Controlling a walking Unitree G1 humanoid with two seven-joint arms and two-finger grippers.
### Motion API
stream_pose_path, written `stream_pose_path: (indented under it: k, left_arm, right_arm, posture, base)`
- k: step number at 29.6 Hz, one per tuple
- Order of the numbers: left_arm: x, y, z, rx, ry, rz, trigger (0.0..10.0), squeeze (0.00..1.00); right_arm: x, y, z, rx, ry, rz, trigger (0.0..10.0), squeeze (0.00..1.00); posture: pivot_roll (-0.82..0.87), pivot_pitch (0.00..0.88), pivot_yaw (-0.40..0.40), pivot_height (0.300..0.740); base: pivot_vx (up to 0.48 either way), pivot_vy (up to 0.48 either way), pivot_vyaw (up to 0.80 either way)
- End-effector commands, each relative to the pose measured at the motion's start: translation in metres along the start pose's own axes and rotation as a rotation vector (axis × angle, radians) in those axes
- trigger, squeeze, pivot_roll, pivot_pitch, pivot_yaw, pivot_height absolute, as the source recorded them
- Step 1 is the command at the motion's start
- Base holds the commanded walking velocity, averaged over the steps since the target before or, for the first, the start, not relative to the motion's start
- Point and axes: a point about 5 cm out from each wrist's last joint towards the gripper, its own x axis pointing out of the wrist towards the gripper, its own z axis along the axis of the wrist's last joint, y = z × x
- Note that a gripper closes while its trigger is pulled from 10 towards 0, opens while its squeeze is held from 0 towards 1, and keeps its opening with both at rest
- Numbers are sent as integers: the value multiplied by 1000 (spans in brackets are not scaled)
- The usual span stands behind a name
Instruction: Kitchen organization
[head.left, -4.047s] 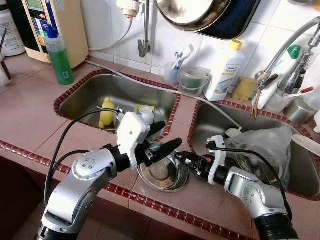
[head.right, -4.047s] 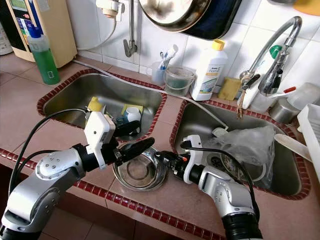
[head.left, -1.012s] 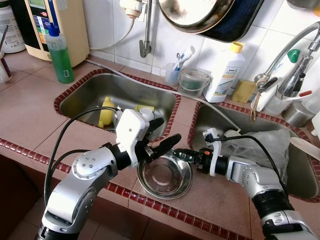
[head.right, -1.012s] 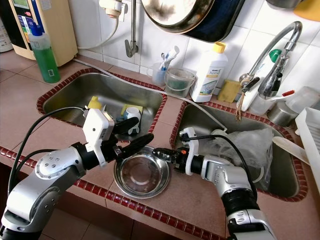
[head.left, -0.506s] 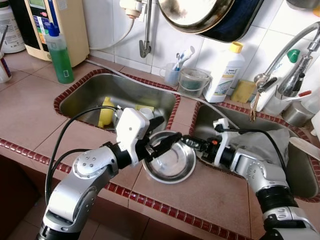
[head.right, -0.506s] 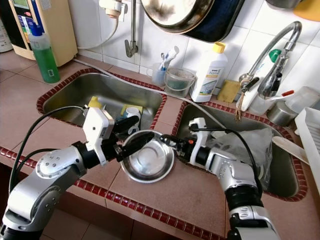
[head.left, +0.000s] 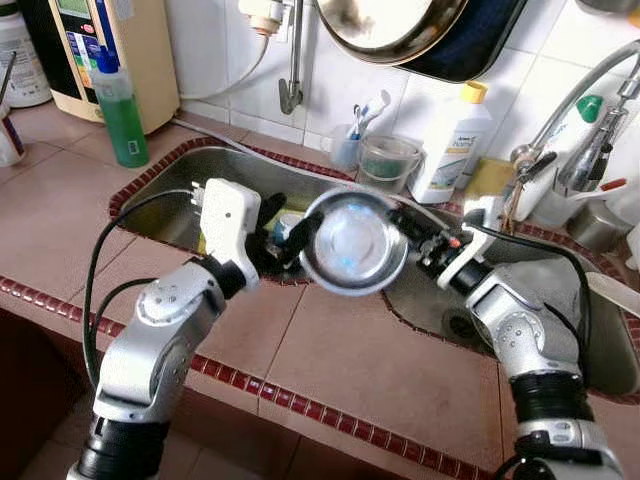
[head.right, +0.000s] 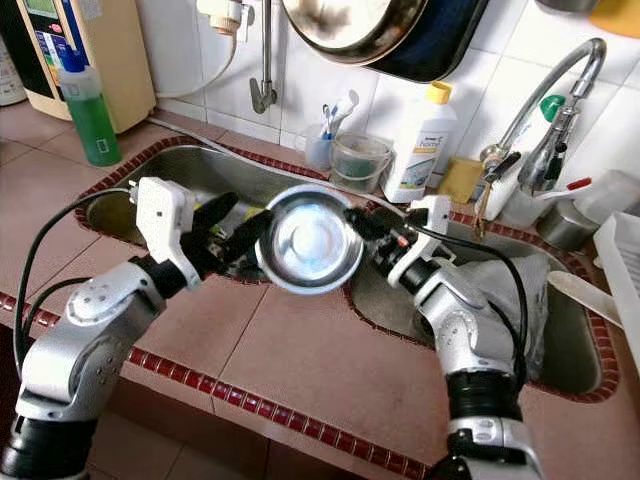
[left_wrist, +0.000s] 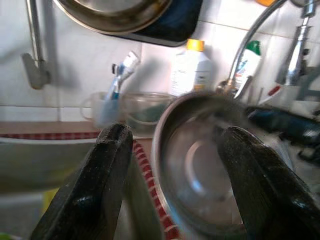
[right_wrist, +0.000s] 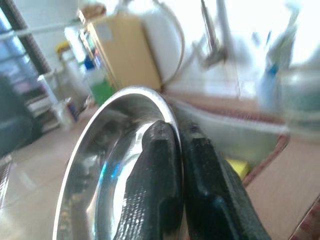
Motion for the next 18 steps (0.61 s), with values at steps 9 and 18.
stream_pose_path:
  k: [9, 18]
  left_arm:
    - [14, 11, -5, 99, 14, 58, 10000, 0]
    - [16, 19, -21, 10, 44, 76, 10000, 0]
  right_arm:
    - [-10, 12, 19, -284, -230, -211, 0, 0]
    - [-27, 25, 21, -447, -310, -370, 10000, 0]
  posture:
    - [49, 0, -25, 740]
    - [31, 0, -7, 740]
  base:
    - [0, 0, 0]
    - [0, 0, 0]
